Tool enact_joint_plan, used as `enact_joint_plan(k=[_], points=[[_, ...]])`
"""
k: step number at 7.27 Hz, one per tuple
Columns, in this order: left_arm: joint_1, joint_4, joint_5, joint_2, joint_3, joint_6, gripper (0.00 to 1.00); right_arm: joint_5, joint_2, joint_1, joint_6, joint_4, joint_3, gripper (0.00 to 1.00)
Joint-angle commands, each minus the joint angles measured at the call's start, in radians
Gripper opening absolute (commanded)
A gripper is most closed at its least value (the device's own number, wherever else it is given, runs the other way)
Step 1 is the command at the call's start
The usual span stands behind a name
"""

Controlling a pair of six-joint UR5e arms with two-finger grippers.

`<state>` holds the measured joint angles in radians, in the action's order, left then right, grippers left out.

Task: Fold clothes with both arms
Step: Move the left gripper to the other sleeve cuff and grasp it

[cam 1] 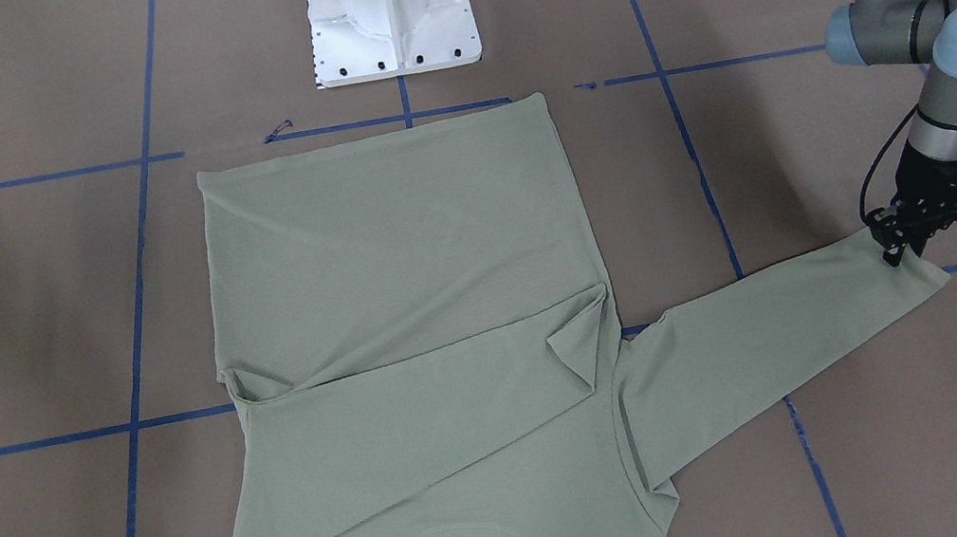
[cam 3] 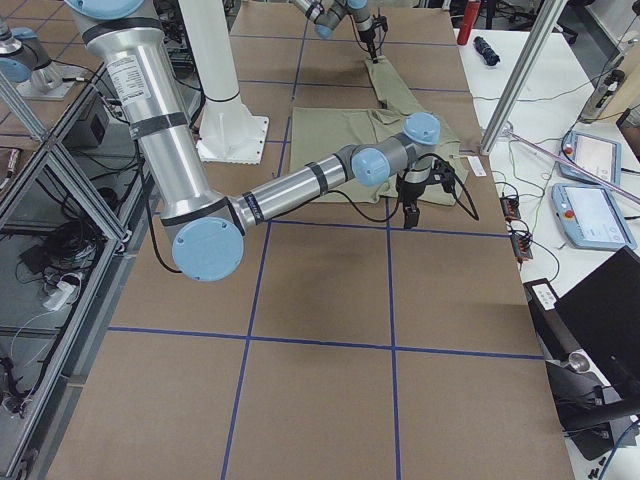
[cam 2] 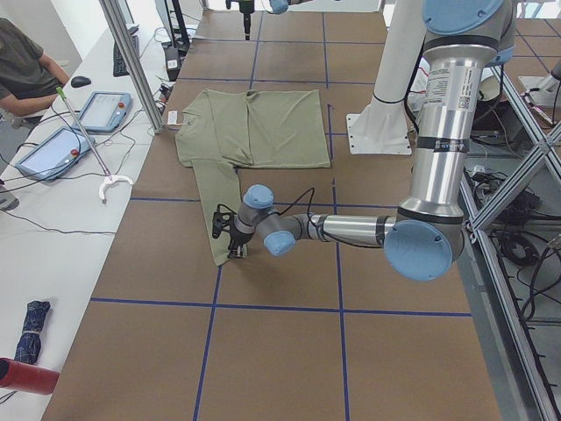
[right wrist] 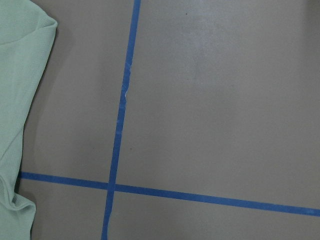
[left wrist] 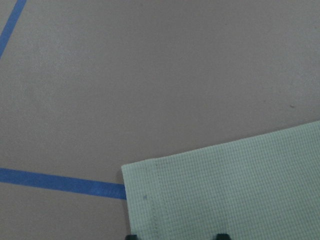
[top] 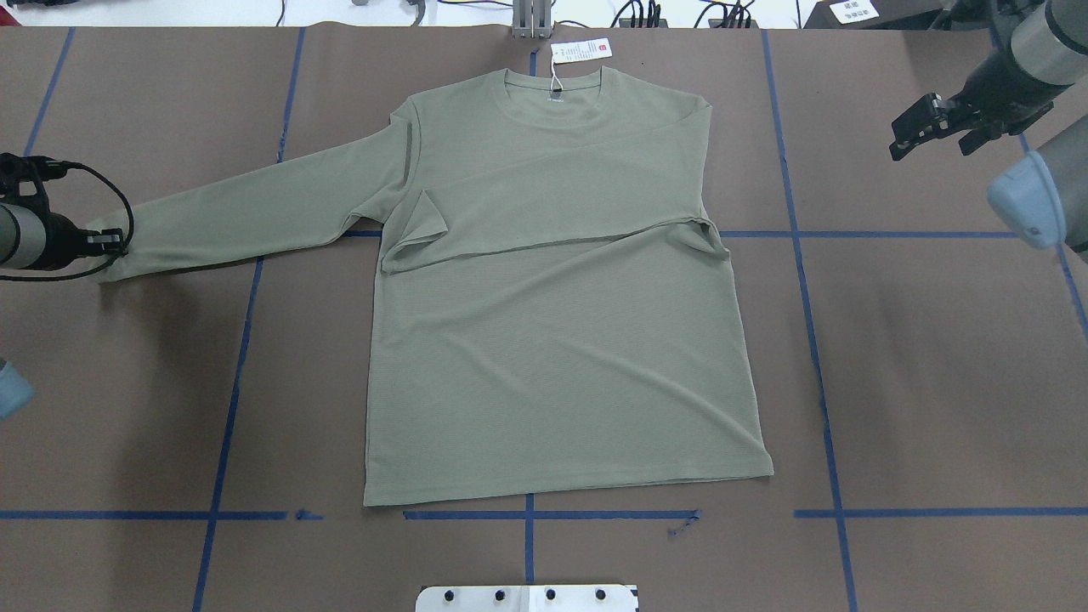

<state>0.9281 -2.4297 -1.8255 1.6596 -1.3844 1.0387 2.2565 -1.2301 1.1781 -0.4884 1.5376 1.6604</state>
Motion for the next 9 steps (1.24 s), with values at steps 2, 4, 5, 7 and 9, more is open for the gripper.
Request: enact_joint_plan(k=[2,4,5,7,9], points=[[0.0,0.015,-0.001,0.002,-0.053,0.004,0.0,0.0,-0.003,0.0,0.001,-0.001,-0.001,1.0],[0.011,0.046,-0.001,0.006,-0.103,0.003,0.0,0.003,-0.006,0.002,0.004,0.001,-0.001,1.0],[0.02,0.11,-0.003,0.047,-0.131,0.003,0.0,0.003,-0.011,0.005,0.004,0.001,-0.001,1.0],[0.043,0.301,-0.003,0.208,-0.145,0.003,0.0,0.005,-0.069,0.04,0.011,-0.008,0.01,1.0],[0.041,0.443,-0.035,0.377,-0.142,0.027,0.0,-0.005,-0.164,0.057,0.013,-0.03,0.018,1.0]])
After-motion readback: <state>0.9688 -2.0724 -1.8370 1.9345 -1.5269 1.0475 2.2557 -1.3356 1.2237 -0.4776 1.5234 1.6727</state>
